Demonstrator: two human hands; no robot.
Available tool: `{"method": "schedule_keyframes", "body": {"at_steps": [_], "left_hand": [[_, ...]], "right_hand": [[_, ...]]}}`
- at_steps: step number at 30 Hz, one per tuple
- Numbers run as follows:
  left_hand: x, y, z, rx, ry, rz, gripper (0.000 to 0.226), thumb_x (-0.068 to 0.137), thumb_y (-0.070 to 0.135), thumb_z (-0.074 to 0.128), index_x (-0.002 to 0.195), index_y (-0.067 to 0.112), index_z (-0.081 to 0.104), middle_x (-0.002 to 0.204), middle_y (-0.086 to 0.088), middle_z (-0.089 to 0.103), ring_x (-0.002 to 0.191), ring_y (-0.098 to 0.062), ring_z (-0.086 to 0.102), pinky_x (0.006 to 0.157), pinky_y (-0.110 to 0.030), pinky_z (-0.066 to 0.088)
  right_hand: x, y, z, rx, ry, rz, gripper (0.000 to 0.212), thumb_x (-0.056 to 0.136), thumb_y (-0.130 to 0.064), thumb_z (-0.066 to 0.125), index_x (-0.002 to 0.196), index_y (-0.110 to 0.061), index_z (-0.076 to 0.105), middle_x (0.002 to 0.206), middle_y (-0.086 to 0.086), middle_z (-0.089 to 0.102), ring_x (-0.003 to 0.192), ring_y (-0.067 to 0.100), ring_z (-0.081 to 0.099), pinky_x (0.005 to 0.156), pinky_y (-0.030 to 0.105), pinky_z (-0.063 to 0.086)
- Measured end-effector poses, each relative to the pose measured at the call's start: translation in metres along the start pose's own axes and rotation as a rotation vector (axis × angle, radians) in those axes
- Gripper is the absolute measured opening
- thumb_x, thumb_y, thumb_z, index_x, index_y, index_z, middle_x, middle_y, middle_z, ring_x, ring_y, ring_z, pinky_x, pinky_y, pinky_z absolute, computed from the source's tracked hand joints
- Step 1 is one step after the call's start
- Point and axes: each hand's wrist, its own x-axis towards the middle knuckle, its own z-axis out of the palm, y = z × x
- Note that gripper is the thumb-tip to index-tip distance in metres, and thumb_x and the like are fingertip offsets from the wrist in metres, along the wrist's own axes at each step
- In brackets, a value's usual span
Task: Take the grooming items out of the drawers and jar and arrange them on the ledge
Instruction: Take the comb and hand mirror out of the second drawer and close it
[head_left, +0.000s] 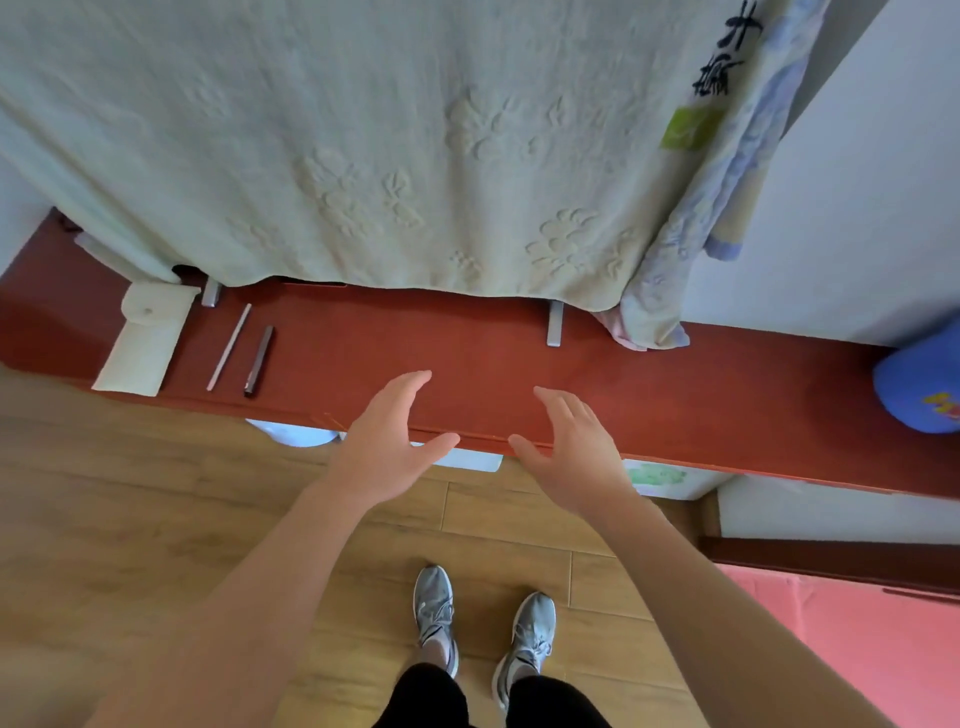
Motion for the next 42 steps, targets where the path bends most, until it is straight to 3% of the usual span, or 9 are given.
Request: {"method": "schedule_keyframes", "body": {"at_steps": [6,11,14,18,24,29,35,38,42], "left_hand": [[-0.007,-0.026,0.029,-0.149,-0.033,-0.102,0.074,0.080,0.042,0.078,0.143,0.030,0.043,0.131,0.017,0.050,0.114,0.002,0.050,0.094,-0.024,0.045],[-0.007,-0.056,0.060,-0.289,-0.124,-0.252,0.069,0.080,0.041,0.080,0.138,0.028,0.047,0.121,0.015,0.056,0.106,0.000,0.058,0.092,-0.027,0.051],[0.002,-0.077,0.085,-0.369,-0.146,-0.355,0.082,0.079,0.041,0.081,0.145,0.022,0.037,0.123,0.011,0.057,0.107,-0.002,0.060,0.090,-0.031,0.052],[0.018,-0.097,0.115,-0.552,-0.079,-0.525,0.095,0.081,0.032,0.081,0.153,0.013,0.022,0.127,0.003,0.058,0.107,-0.005,0.060,0.076,-0.020,0.046],[0.046,-0.134,0.157,-0.763,0.025,-0.636,0.121,0.074,0.038,0.087,0.158,0.014,0.004,0.134,0.005,0.057,0.113,-0.009,0.060,0.102,-0.035,0.043],[0.064,-0.151,0.177,-0.981,0.084,-0.644,0.140,0.052,0.044,0.089,0.159,0.020,0.002,0.129,0.003,0.059,0.115,-0.006,0.062,0.110,-0.039,0.042],[0.075,-0.158,0.192,-1.302,0.218,-0.567,0.105,0.084,-0.001,0.074,0.159,0.022,0.004,0.139,-0.014,0.048,0.096,0.000,0.069,0.111,-0.038,0.041],[0.083,-0.163,0.197,-1.457,0.258,-0.540,0.097,0.078,-0.005,0.073,0.154,0.019,0.019,0.104,-0.006,0.062,0.091,-0.009,0.067,0.108,-0.039,0.046],[0.081,-0.161,0.200,-1.522,0.263,-0.508,0.070,0.084,-0.007,0.066,0.139,0.020,0.033,0.083,0.002,0.067,0.089,-0.013,0.063,0.106,-0.040,0.046]], "right_hand": [[-0.009,0.019,0.038,0.150,-0.053,0.160,0.067,0.086,-0.051,0.065,0.142,-0.020,0.043,0.132,-0.008,0.053,0.121,0.011,0.051,0.099,0.032,0.044],[-0.015,0.043,0.081,0.263,-0.098,0.337,0.055,0.082,-0.052,0.069,0.125,-0.024,0.053,0.113,-0.012,0.058,0.107,0.010,0.057,0.085,0.029,0.046],[-0.014,0.058,0.109,0.362,-0.112,0.430,0.067,0.081,-0.055,0.070,0.134,-0.021,0.048,0.115,-0.013,0.059,0.105,0.007,0.057,0.088,0.028,0.048],[-0.005,0.080,0.144,0.479,-0.083,0.548,0.083,0.079,-0.054,0.073,0.143,-0.014,0.038,0.126,-0.005,0.058,0.107,0.010,0.058,0.087,0.027,0.047],[0.018,0.103,0.184,0.730,0.025,0.662,0.092,0.080,-0.042,0.076,0.150,-0.010,0.025,0.133,0.000,0.055,0.107,0.011,0.057,0.086,0.026,0.044],[0.033,0.115,0.211,0.944,0.114,0.716,0.099,0.080,-0.036,0.077,0.152,-0.009,0.014,0.140,0.004,0.052,0.118,0.013,0.057,0.084,0.021,0.043],[0.038,0.119,0.224,1.072,0.216,0.724,0.085,0.085,-0.027,0.075,0.149,-0.012,0.021,0.127,-0.006,0.058,0.092,-0.014,0.061,0.066,0.004,0.046],[0.042,0.123,0.226,1.112,0.269,0.716,0.052,0.087,-0.017,0.073,0.128,-0.006,0.043,0.109,-0.010,0.064,0.082,-0.015,0.064,0.064,0.002,0.045],[0.044,0.127,0.232,1.176,0.341,0.727,0.059,0.076,-0.032,0.082,0.121,-0.009,0.051,0.104,-0.005,0.070,0.090,0.002,0.068,0.086,0.026,0.050]]}}
